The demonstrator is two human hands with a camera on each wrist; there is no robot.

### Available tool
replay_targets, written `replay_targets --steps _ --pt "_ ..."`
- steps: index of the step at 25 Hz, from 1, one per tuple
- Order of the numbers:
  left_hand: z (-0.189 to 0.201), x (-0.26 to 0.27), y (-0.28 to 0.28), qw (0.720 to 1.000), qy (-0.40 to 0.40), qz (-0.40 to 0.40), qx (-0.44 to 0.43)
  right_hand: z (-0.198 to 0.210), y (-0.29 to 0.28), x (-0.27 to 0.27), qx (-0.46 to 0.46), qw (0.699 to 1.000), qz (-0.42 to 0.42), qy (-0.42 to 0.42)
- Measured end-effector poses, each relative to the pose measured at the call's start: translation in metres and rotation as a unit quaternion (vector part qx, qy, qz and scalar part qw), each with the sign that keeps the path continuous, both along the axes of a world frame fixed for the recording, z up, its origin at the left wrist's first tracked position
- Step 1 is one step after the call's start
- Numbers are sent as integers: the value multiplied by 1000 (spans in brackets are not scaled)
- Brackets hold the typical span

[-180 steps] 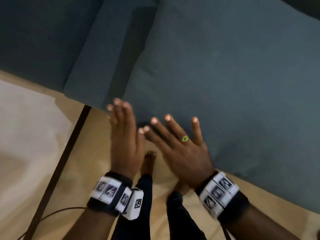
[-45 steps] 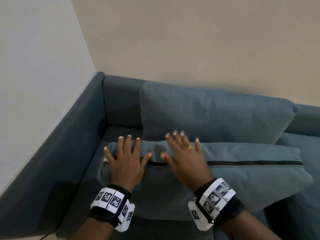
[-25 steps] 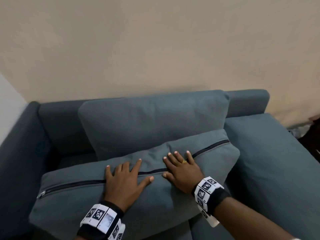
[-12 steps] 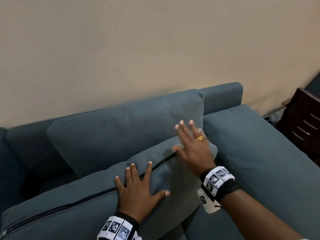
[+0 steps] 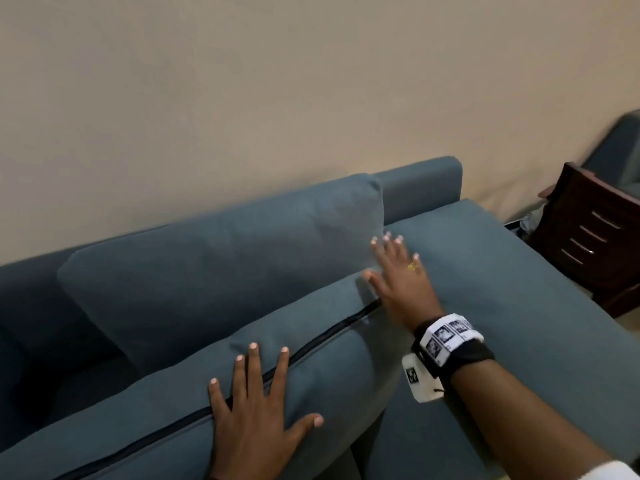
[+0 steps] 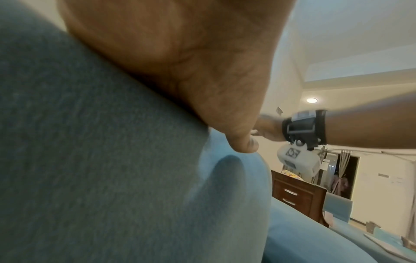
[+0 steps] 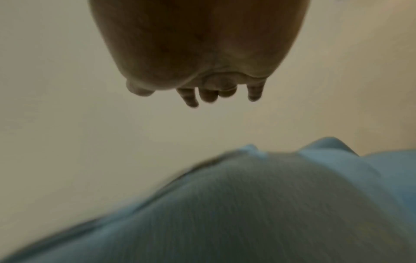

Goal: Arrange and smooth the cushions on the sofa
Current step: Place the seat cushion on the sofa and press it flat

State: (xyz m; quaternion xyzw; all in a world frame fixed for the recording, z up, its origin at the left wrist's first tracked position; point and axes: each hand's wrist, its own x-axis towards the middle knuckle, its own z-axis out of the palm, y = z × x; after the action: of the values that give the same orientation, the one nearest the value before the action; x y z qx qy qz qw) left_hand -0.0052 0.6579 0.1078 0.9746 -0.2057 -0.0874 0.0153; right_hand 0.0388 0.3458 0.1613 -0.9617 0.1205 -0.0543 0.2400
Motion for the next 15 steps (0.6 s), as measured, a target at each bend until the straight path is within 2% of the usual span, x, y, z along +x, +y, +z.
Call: replay_targets --steps 1,2,5,6,8,9,10,12,13,14,15 --pt "-2 -2 0 1000 0 4 5 10 -5 -1 30 998 -41 -36" --pt "-2 -3 0 1000 2 6 6 13 -7 -1 32 997 -39 -54" --pt "-3 -11 2 1000 6 -9 11 -16 -6 -18 -68 991 83 78" --pt "-3 -13 2 1000 -1 -18 12 -13 -11 -18 -37 994 65 75" --pt "-4 -14 -1 1000 3 -16 14 7 -25 -14 50 997 -31 -40" --pt "-5 -16 0 1000 3 -10 14 11 -27 -15 51 995 -48 -64" --pt "-4 -17 0 1000 10 -8 12 12 -20 -20 22 998 -13 -53" --pt "-3 -20 2 1000 13 -15 14 -15 -8 -33 -117 986 116 30" --pt "-3 -21 2 1000 3 -21 14 -16 -4 -36 -100 986 123 54" --pt "-1 -21 2 1000 -1 -23 13 -13 -4 -33 -57 994 91 24" --pt "0 -21 1 1000 2 -24 11 -4 -5 -32 -2 998 37 -41"
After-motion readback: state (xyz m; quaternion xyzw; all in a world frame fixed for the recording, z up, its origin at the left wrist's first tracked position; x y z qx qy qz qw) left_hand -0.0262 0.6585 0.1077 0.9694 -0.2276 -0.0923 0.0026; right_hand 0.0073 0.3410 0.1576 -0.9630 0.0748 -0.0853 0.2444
